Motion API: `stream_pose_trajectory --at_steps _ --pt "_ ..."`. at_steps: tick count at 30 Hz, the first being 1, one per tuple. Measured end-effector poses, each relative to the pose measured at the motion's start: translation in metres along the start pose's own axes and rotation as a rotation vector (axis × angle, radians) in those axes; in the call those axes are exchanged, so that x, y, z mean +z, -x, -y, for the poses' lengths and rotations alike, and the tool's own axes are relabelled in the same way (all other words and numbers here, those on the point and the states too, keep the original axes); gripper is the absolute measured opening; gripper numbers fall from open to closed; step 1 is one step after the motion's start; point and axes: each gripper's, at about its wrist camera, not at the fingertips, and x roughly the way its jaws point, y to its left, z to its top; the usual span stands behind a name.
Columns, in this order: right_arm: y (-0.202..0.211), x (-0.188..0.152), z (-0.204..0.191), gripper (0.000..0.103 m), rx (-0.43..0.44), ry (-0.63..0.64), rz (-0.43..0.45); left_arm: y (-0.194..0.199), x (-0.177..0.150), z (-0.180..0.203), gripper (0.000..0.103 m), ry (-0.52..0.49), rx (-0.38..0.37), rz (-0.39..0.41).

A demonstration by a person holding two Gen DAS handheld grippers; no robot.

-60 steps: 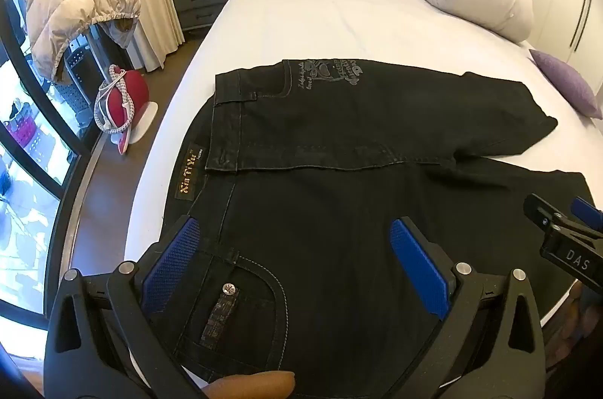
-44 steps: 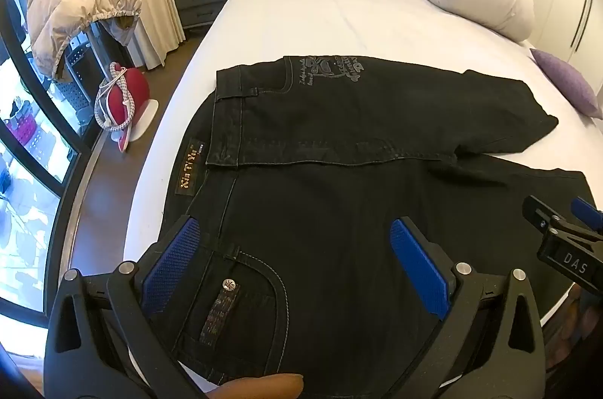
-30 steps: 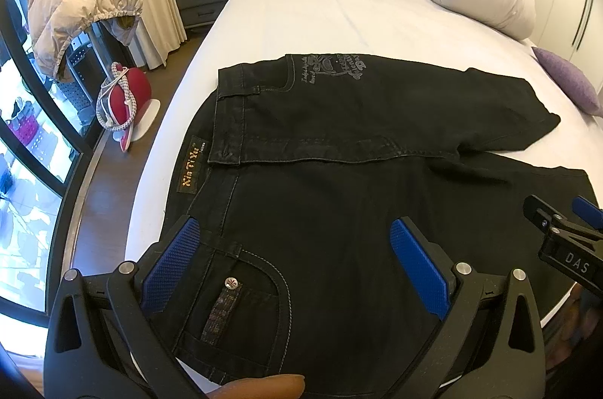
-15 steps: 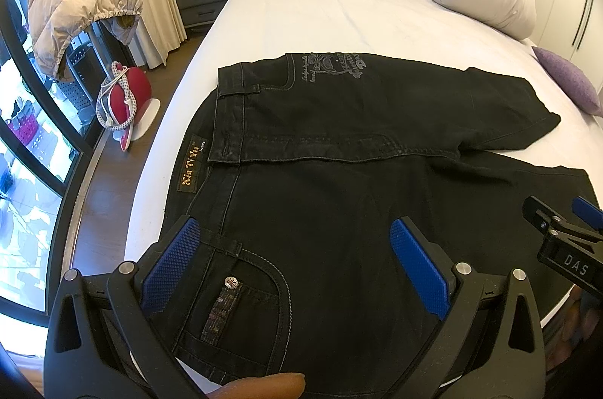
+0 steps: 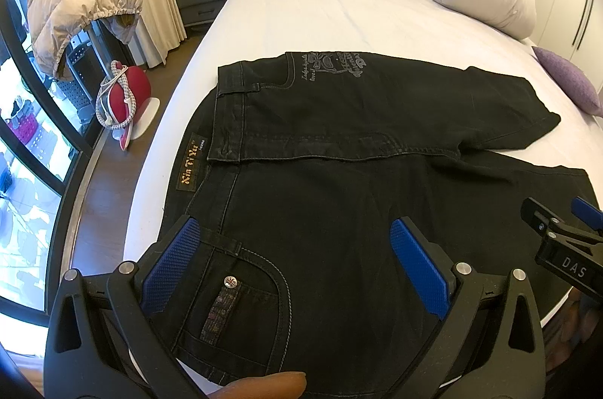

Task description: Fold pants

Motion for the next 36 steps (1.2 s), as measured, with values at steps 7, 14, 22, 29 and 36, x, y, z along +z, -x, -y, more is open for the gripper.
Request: stream_pose_trajectory --at_steps 7,14,22,29,36 --pt "-0.001 0.000 -0.001 0.103 0.001 0.004 -0.003 -0.001 -0.001 0.000 0.103 0.000 0.000 -0.003" --pt "-0.001 0.000 -0.003 0.103 0.002 0.009 -0.004 -0.002 -0.001 -0.001 0.103 -0.001 0.000 -0.004" --pt "-0.005 0.002 -0.006 0.103 0.005 0.016 -0.011 -0.004 0.003 0.000 0.103 -0.003 -0.006 -0.006" --pt "-0.009 0.003 -0.009 0.103 0.009 0.022 -0.017 -0.007 0.007 0.001 0.103 -0.013 -0.015 -0.002" --pt "-0.014 0.007 -0.010 0.103 0.015 0.028 -0.018 -0.012 0.017 -0.001 0.103 -0.023 -0.109 -0.020"
